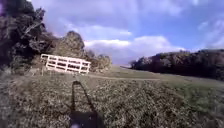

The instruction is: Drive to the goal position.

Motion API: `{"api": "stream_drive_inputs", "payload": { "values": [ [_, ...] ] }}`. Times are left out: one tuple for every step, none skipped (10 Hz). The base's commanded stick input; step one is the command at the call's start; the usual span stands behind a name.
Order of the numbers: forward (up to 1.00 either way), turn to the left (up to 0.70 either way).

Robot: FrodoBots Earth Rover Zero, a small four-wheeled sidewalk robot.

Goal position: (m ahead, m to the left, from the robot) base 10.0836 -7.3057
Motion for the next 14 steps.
{"api": "stream_drive_inputs", "payload": {
  "values": [
    [0.85,0.00],
    [0.85,0.00],
    [0.85,0.00],
    [0.85,0.00],
    [0.85,0.00],
    [0.85,0.00],
    [0.85,0.00],
    [0.85,0.00],
    [0.85,-0.27],
    [0.85,-0.34],
    [0.85,-0.34],
    [0.85,-0.34],
    [0.85,-0.34],
    [0.85,-0.34]
  ]
}}
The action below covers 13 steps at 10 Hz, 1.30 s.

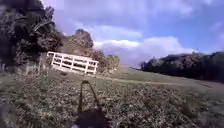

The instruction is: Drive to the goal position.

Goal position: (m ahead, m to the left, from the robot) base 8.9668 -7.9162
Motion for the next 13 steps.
{"api": "stream_drive_inputs", "payload": {
  "values": [
    [0.85,-0.34],
    [0.85,-0.34],
    [0.85,-0.34],
    [0.85,-0.34],
    [0.85,-0.34],
    [0.85,-0.34],
    [0.85,-0.34],
    [0.85,-0.34],
    [0.85,-0.34],
    [0.85,-0.34],
    [0.85,-0.34],
    [0.85,-0.33],
    [0.85,-0.30]
  ]
}}
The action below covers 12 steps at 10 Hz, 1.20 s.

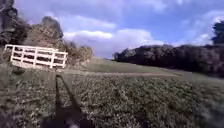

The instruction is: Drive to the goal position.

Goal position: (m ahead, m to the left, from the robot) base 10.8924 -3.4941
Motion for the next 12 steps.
{"api": "stream_drive_inputs", "payload": {
  "values": [
    [0.85,-0.17],
    [0.85,0.00],
    [0.85,0.00],
    [0.85,0.00],
    [0.85,0.00],
    [0.85,0.00],
    [0.85,0.00],
    [0.85,0.00],
    [0.85,0.00],
    [0.85,0.00],
    [0.85,0.00],
    [0.85,0.00]
  ]
}}
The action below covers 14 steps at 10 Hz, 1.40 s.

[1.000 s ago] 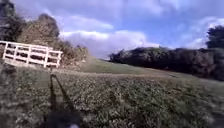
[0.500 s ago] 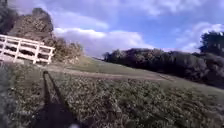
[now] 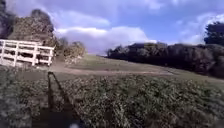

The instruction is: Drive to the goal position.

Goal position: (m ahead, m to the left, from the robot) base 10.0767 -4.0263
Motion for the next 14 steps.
{"api": "stream_drive_inputs", "payload": {
  "values": [
    [0.85,0.00],
    [0.85,0.00],
    [0.85,0.00],
    [0.85,0.00],
    [0.85,0.00],
    [0.85,0.00],
    [0.85,0.00],
    [0.85,0.00],
    [0.85,0.00],
    [0.85,0.00],
    [0.85,0.00],
    [0.85,0.00],
    [0.85,0.00],
    [0.85,0.00]
  ]
}}
